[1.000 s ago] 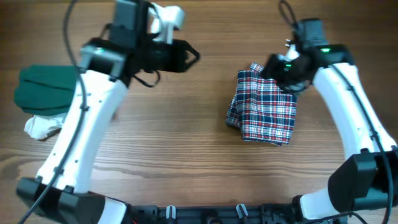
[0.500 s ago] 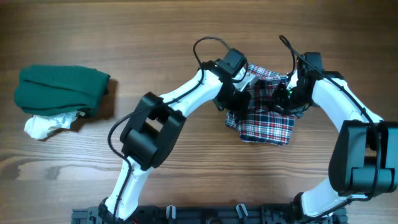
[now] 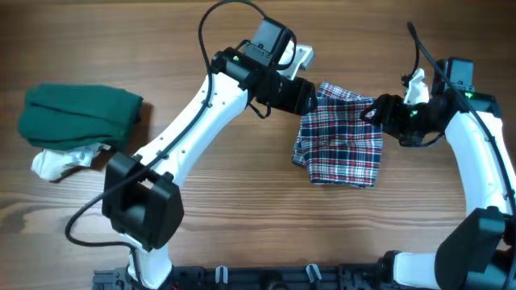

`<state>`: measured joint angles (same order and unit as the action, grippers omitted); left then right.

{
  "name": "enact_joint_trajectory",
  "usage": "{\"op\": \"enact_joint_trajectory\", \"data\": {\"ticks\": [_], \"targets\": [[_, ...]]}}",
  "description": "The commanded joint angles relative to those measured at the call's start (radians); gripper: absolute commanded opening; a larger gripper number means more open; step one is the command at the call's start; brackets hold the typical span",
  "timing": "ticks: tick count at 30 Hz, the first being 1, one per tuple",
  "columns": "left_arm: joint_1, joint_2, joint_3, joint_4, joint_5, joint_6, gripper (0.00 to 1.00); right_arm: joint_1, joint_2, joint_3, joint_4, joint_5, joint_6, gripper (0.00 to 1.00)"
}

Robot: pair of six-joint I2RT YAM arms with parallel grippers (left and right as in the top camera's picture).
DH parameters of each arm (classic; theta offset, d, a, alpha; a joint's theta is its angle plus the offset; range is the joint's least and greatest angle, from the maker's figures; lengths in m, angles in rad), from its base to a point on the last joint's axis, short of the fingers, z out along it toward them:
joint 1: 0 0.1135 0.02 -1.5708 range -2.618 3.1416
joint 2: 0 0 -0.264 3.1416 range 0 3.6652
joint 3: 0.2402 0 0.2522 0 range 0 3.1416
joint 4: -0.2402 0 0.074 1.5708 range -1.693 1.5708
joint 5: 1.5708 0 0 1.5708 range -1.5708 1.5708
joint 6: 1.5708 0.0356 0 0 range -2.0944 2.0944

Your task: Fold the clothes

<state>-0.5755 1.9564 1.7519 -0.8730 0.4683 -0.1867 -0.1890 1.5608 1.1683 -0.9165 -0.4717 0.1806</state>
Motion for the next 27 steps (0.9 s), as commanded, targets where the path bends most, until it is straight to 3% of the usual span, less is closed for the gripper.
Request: {"op": "enact_joint_trajectory", "data": {"ticks": [1, 2, 3, 5, 8, 15, 27], "targets": [[0.037, 0.076, -0.057, 0.022, 0.065, -0.108, 0.72, 0.013, 0.001, 0.005, 0.002, -0.003, -0.017, 0.29], [0.048, 0.093, -0.071, 0.044, 0.121, -0.114, 0.74, 0.021, 0.010, -0.002, 0.006, 0.035, 0.010, 0.22], [0.063, 0.110, -0.087, 0.072, 0.180, -0.114, 0.86, 0.037, 0.031, -0.011, 0.013, 0.114, 0.064, 0.21], [0.098, 0.149, -0.106, 0.110, 0.281, -0.115, 0.90, 0.062, 0.084, -0.042, 0.044, 0.187, 0.115, 0.15], [0.123, 0.180, -0.106, 0.111, 0.284, -0.117, 0.99, 0.073, 0.161, -0.073, 0.084, 0.187, 0.141, 0.13], [0.119, 0.259, -0.112, 0.117, 0.291, -0.117, 1.00, 0.074, 0.346, -0.076, 0.145, 0.152, 0.215, 0.06], [-0.034, 0.417, -0.112, 0.281, 0.459, -0.167, 1.00, 0.074, 0.344, -0.076, 0.142, 0.145, 0.212, 0.05]]}}
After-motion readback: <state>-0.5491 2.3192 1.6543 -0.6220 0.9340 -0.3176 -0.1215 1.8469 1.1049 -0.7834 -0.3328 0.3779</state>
